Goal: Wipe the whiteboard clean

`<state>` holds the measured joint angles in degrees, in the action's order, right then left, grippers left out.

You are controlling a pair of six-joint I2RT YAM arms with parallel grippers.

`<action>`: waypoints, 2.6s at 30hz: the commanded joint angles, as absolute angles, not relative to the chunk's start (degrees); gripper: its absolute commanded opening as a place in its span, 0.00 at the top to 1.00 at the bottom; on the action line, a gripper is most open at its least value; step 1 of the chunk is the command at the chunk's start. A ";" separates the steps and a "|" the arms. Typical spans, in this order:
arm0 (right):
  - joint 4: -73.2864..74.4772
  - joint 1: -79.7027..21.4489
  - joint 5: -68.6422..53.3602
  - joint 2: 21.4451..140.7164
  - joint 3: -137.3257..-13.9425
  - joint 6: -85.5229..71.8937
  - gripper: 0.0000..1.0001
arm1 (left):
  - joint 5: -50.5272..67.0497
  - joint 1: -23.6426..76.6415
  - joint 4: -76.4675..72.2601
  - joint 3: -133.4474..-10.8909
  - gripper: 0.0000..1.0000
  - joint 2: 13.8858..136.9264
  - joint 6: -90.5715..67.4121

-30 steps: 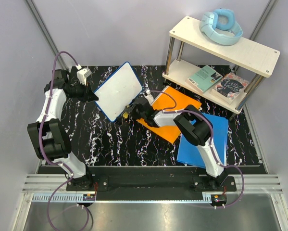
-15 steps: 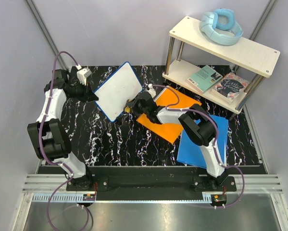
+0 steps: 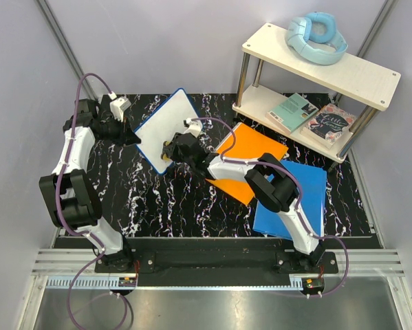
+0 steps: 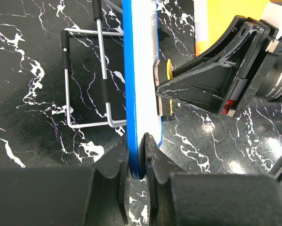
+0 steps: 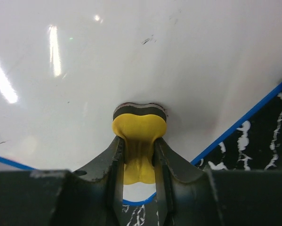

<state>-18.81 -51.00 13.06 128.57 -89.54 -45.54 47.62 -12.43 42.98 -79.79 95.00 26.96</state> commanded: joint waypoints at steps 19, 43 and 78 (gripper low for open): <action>-16.08 -55.99 25.31 130.96 -93.08 -26.19 1.00 | 39.90 -11.78 45.70 -79.28 1.00 97.65 32.96; -21.53 -57.74 25.92 130.08 -94.93 -25.05 1.00 | 39.90 -11.78 45.70 -78.93 1.00 97.91 32.96; -12.84 -49.57 26.19 112.32 -72.60 -34.80 1.00 | 43.68 -18.10 53.34 -86.21 1.00 99.22 33.66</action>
